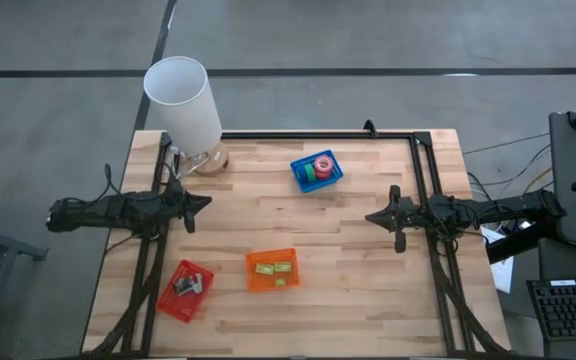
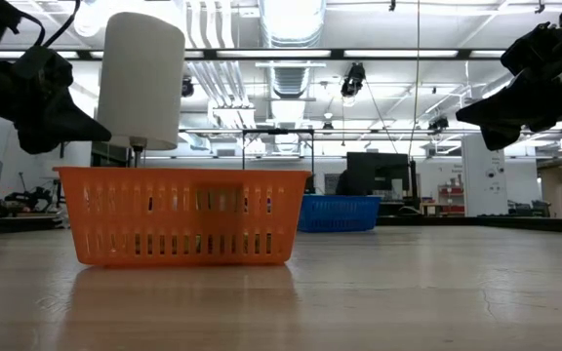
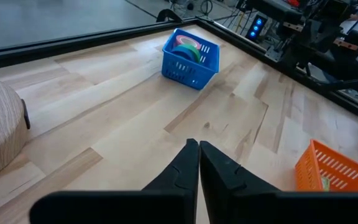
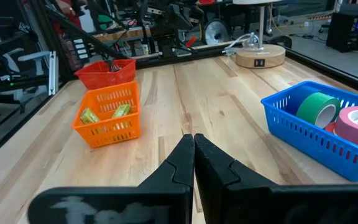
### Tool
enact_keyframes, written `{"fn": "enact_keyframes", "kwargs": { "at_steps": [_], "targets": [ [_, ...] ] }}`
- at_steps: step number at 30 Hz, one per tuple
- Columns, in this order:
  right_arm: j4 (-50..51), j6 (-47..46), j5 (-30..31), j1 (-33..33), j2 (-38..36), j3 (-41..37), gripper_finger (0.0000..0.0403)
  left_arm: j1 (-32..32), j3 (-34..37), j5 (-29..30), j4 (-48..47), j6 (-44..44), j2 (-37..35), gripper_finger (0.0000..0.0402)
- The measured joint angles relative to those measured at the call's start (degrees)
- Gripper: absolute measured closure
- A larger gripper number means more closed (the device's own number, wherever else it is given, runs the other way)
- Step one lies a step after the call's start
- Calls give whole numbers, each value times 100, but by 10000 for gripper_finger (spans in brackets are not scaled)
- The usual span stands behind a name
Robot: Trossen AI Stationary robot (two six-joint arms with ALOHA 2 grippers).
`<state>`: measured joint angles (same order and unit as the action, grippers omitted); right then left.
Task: Pick and place Stapler, Stapler remover, tape
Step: Return to Home Position
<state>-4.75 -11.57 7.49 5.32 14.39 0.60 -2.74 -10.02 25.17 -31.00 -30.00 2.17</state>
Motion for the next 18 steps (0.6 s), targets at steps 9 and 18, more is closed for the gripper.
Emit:
{"fn": "enact_keyframes", "kwargs": {
  "at_steps": [9, 18],
  "targets": [
    [0, 0, 0, 0, 2, 0, 394, -2, -2, 0, 0, 0, 0, 378],
    [0, 0, 0, 1, 2, 0, 394, -4, -2, 0, 0, 0, 0, 385]
  ]
}}
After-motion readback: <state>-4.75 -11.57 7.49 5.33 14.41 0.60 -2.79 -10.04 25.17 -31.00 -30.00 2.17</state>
